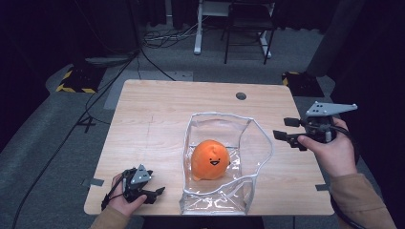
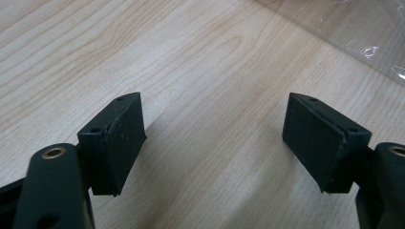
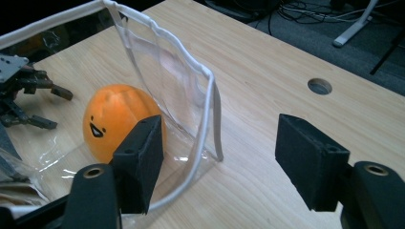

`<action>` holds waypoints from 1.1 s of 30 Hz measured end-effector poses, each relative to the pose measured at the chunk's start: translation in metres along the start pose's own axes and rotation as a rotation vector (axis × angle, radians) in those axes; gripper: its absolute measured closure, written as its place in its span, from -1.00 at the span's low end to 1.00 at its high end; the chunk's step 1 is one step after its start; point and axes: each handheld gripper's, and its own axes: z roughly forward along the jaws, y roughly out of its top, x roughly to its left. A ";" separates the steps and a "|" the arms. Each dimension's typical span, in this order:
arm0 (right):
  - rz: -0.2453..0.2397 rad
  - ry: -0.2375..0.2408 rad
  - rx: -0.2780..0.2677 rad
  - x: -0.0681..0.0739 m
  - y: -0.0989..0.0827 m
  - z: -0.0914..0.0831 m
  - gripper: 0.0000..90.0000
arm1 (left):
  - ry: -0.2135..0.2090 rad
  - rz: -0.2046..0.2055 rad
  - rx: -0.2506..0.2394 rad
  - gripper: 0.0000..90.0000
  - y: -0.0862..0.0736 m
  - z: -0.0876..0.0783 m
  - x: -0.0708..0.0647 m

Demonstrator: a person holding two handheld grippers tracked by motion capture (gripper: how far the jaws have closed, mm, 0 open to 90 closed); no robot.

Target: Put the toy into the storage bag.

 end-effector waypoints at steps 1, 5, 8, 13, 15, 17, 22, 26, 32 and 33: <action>0.005 -0.004 0.001 -0.002 -0.003 -0.001 -0.24 | 0.000 0.000 0.000 -0.49 0.000 0.000 0.000; 0.024 -0.015 0.004 -0.007 -0.014 -0.004 -0.28 | 0.000 -0.001 0.000 -0.49 0.000 0.000 0.000; 0.035 -0.023 0.005 -0.011 -0.023 -0.005 -0.33 | 0.000 -0.001 0.000 -0.49 0.000 0.000 0.000; 0.053 -0.034 0.025 -0.016 -0.040 -0.004 -0.37 | 0.000 0.000 0.000 -0.49 0.000 0.000 0.000; 0.068 -0.038 0.037 -0.019 -0.048 -0.003 -0.37 | -0.001 0.000 -0.001 -0.49 0.000 0.000 0.000; 0.079 -0.040 0.051 -0.022 -0.057 -0.002 -0.37 | -0.001 -0.001 -0.001 -0.49 0.000 0.000 0.000; 0.100 -0.042 0.081 -0.028 -0.078 0.003 -0.37 | 0.000 -0.001 -0.002 -0.49 0.000 0.000 0.000; 0.119 -0.037 0.102 -0.031 -0.094 0.009 -0.38 | -0.001 0.000 -0.002 -0.49 0.000 0.000 0.000; 0.143 -0.031 0.136 -0.032 -0.117 0.020 -0.39 | 0.000 0.000 -0.002 -0.49 0.000 0.000 0.000; 0.147 -0.031 0.142 -0.033 -0.121 0.022 -0.39 | 0.000 -0.001 -0.002 -0.49 0.000 0.000 0.000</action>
